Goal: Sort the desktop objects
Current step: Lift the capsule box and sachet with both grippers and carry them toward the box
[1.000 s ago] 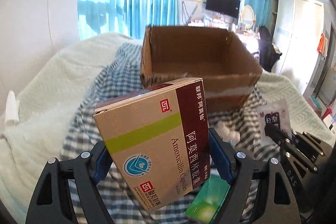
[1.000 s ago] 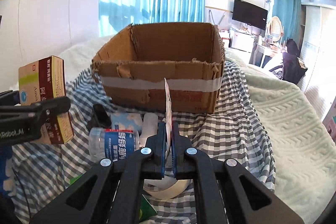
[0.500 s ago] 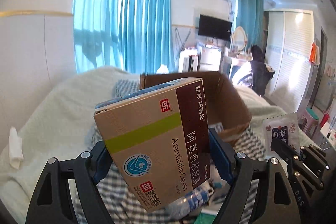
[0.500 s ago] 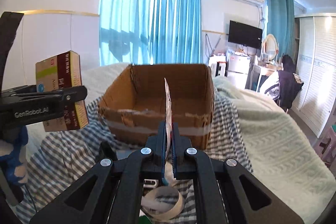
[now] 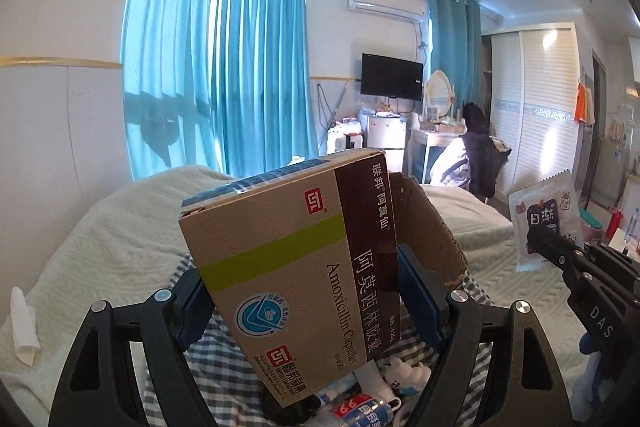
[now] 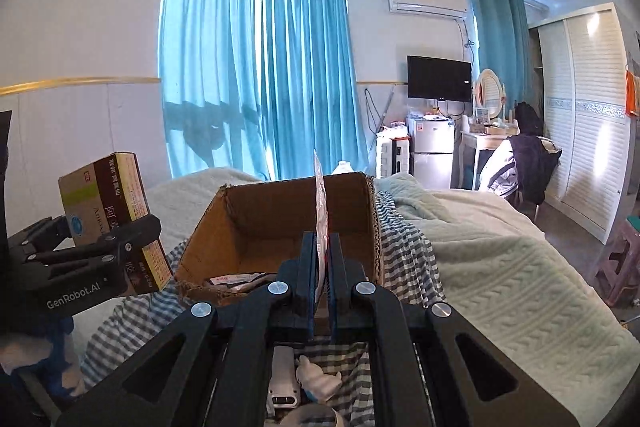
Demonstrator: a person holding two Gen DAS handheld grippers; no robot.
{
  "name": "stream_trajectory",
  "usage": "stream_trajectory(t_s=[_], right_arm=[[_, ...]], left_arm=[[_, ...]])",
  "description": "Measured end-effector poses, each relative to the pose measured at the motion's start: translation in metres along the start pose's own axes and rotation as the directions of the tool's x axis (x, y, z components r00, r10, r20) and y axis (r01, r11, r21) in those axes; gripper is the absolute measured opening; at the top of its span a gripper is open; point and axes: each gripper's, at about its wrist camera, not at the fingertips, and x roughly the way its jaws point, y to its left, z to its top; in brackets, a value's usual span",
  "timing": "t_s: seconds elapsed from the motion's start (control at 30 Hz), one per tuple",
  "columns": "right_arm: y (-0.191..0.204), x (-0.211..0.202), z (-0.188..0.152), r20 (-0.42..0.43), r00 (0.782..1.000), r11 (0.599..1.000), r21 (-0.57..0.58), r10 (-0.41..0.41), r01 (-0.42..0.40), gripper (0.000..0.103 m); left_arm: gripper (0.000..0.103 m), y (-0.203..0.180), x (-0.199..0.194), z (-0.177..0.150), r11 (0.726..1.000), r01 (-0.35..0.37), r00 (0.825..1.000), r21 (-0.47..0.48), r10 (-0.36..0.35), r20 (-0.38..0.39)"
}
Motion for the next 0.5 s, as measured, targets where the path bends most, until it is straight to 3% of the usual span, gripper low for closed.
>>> stream_trajectory(t_s=[0.5], right_arm=[[0.008, 0.056, 0.027, 0.033, 0.999, 0.997, -0.074, -0.001, 0.004, 0.004]], left_arm=[[0.083, -0.012, 0.057, 0.003, 1.000, -0.010, 1.000, 0.013, 0.010, 0.011]])
